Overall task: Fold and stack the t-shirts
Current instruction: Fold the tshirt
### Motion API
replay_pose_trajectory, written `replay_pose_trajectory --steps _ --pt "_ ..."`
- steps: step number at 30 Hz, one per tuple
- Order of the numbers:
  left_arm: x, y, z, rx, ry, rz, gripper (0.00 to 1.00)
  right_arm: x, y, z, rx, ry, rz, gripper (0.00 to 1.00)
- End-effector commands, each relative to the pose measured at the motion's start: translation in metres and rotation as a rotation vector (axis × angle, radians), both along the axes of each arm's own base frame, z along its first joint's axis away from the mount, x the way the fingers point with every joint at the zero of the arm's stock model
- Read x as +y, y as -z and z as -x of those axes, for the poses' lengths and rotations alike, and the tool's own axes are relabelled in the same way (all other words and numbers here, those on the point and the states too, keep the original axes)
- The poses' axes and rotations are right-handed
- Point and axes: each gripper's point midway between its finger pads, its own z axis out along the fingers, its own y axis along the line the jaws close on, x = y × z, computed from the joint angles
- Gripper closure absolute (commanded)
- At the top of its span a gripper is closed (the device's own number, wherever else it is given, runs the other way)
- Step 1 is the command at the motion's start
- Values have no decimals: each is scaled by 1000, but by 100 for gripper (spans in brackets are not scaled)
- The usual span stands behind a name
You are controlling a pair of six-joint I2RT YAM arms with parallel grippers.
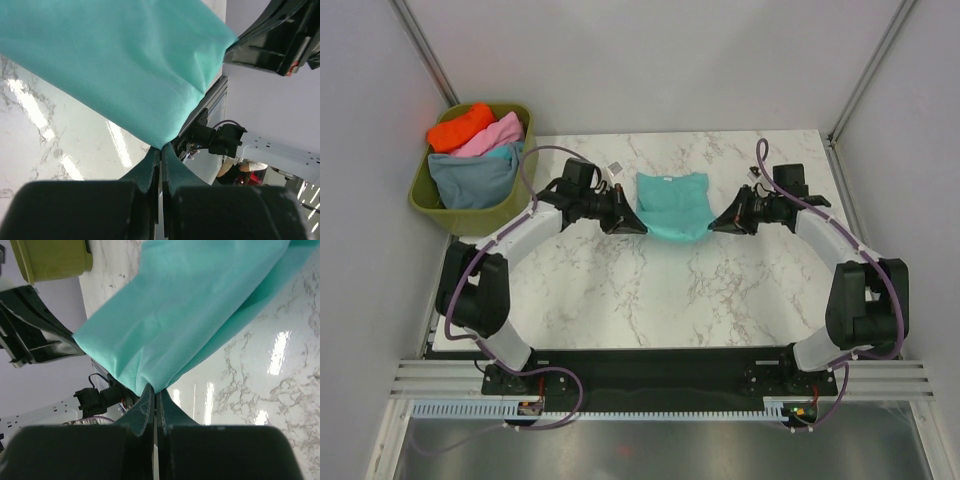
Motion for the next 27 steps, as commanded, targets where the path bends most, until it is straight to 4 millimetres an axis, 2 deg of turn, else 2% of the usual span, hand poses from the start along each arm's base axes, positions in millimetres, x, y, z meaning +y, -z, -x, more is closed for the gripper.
replay_pose_trajectory --steps 1,2,4,5,6,7,8,9,10,13,14,15,17,21,22,23,25,27 --pt "6 -9 1 -16 -21 11 98 4 -27 -35 -116 24 -12 100" --pt "9 -7 -5 -12 -33 9 98 5 -33 -43 -140 25 -11 100" --pt "15 -10 -21 -22 -59 12 98 5 -30 -56 -150 31 -5 100" --pt "16 -7 -29 -15 -68 10 98 5 -38 -64 -175 30 -4 100" --pt "18 -5 -36 -14 -77 9 98 6 -33 -71 -169 31 -2 100" --pt "20 -14 -48 -38 -93 18 98 6 -34 -77 -177 31 -2 100" --pt "22 -13 -53 -28 -100 14 98 7 -42 -86 -204 31 -5 100" --pt "46 31 -43 -1 -60 -179 98 7 -35 -93 -196 31 -2 100" --pt "48 25 -55 -23 -74 -176 98 7 -34 -100 -206 33 -1 100" --pt "50 36 -80 -26 -91 -183 98 8 -28 -128 -233 42 7 100" --pt "50 39 -88 -33 -93 -181 98 9 -33 -138 -256 43 1 100" --pt "49 43 -94 -37 -95 -184 98 9 -19 -148 -235 47 0 100" --pt "45 52 -118 -64 -98 -184 98 12 -6 -166 -235 50 0 100" --pt "35 63 -162 -137 -81 -191 98 15 -1 -194 -272 49 10 100" --pt "35 55 -168 -167 -87 -192 98 15 7 -195 -258 49 13 100" --pt "34 63 -174 -168 -81 -202 98 15 8 -200 -261 51 11 100" --pt "33 53 -189 -220 -92 -205 98 14 8 -203 -267 58 14 100" --pt "33 56 -198 -240 -96 -214 98 14 9 -203 -270 58 17 100"
